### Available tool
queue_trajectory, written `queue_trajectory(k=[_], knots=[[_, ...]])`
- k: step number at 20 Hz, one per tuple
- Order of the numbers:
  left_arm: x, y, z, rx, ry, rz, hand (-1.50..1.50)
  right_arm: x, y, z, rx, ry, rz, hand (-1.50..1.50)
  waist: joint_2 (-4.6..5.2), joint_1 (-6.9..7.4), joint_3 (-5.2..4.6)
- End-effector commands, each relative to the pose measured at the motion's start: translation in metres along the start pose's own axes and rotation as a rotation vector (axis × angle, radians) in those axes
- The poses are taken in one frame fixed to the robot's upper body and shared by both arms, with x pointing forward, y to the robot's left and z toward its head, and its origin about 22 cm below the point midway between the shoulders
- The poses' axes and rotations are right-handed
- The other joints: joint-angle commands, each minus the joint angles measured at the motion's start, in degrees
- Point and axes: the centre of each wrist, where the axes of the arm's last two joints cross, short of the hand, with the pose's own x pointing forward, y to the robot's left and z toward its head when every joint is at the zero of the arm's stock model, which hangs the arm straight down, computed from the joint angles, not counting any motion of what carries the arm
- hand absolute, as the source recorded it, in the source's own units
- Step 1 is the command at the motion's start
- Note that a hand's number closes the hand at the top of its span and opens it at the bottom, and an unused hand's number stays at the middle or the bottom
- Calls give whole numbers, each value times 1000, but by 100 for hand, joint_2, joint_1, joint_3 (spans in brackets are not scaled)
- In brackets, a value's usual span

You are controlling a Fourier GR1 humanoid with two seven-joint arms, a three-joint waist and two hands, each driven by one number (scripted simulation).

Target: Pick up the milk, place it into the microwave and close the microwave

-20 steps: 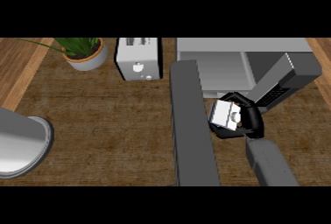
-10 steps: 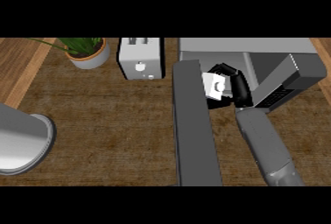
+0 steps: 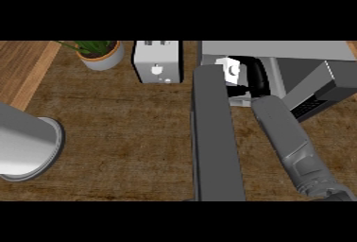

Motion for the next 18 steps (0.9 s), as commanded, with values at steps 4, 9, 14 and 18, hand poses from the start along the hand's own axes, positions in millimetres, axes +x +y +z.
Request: queue_trajectory(k=[4,9,14,18], knots=[[-10,10,-4,-12,-14,16,-150,-8,-11,-5,-91,34,100,150,96,225,4],[-10,-4,-3,-31,-8,21,-150,-3,-37,-24,-202,-17,242,150,146,359,12],[-18,-5,-13,-52,-6,31,-150,-10,-48,-21,-199,-45,338,150,218,407,14],[-20,-3,-22,-64,-8,16,-150,-15,-59,-21,-198,-14,432,150,258,461,10]])
